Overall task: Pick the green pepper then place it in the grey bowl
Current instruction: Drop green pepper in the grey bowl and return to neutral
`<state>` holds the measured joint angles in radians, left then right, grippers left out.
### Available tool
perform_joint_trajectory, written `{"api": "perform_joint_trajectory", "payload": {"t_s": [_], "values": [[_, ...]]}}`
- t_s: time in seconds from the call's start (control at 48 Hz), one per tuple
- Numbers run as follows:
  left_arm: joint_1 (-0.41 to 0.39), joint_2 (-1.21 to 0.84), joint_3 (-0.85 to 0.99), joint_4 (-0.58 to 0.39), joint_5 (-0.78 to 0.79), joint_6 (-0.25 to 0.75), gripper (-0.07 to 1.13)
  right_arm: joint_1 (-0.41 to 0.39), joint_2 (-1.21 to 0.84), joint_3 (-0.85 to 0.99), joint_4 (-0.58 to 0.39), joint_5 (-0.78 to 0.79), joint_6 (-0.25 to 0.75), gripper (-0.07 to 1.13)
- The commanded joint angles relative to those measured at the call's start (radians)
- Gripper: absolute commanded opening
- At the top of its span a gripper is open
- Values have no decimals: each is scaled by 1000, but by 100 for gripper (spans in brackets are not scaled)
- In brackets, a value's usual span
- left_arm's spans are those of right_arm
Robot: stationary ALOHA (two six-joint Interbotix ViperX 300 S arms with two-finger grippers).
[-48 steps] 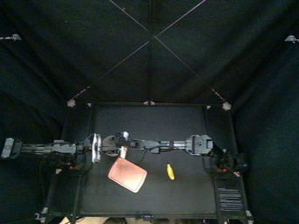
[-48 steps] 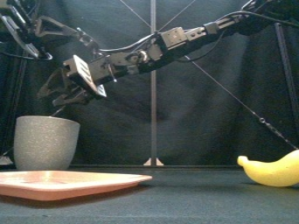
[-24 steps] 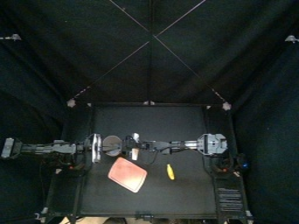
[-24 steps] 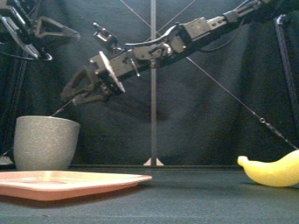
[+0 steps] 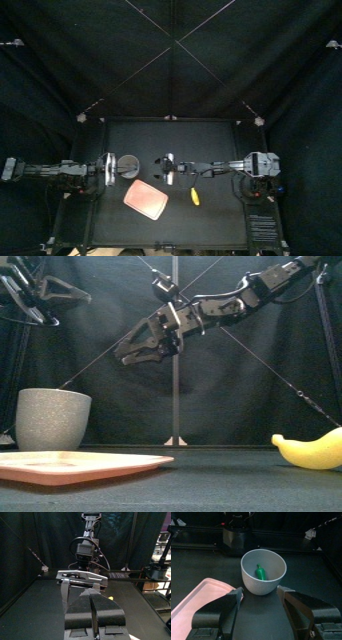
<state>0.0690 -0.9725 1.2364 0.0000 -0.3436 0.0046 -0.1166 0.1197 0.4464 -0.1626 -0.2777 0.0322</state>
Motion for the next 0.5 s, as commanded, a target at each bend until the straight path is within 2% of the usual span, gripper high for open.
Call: {"api": "perform_joint_trajectory", "payload": {"t_s": [0.021, 0.5], "values": [[2, 3, -8, 2, -2, 0, 9, -6, -67, 25, 0, -12, 2, 92], [2, 3, -6, 2, 2, 0, 9, -11, -109, 110, 35, -12, 5, 92]]}}
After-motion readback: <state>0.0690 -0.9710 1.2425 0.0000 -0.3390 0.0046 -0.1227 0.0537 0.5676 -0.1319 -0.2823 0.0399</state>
